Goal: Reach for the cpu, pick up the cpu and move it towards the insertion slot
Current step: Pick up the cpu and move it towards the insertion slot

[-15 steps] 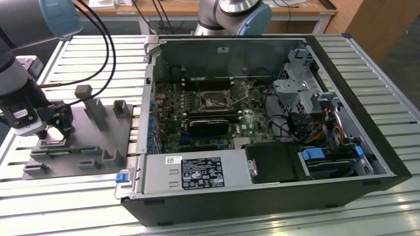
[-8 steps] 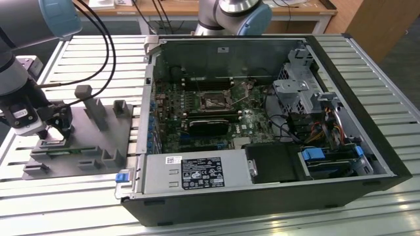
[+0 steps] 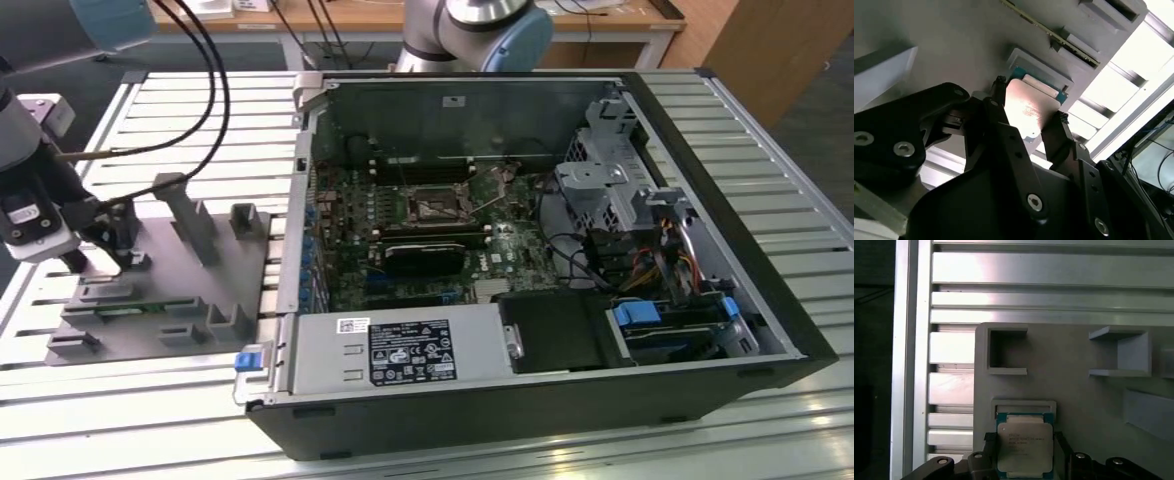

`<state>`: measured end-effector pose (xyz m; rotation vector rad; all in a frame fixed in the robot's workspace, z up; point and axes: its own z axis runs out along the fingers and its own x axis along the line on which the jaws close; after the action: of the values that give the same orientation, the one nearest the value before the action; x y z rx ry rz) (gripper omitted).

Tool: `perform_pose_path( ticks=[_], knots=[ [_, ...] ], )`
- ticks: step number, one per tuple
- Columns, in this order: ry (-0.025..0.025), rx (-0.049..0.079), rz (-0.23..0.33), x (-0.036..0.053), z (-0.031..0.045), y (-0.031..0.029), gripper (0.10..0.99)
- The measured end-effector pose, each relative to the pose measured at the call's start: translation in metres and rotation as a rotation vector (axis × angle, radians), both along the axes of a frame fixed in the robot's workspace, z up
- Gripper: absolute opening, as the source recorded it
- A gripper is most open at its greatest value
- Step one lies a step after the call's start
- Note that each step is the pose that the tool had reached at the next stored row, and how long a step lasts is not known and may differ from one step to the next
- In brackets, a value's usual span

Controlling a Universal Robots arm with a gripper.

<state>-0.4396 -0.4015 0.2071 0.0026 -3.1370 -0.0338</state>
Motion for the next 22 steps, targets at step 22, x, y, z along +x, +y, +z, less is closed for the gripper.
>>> perform_pose_path(
  ticks=[22],
  knots=[
    [0.0001, 0.000, 0.000, 0.0000, 0.1061, 0.0001, 0.537]
  ],
)
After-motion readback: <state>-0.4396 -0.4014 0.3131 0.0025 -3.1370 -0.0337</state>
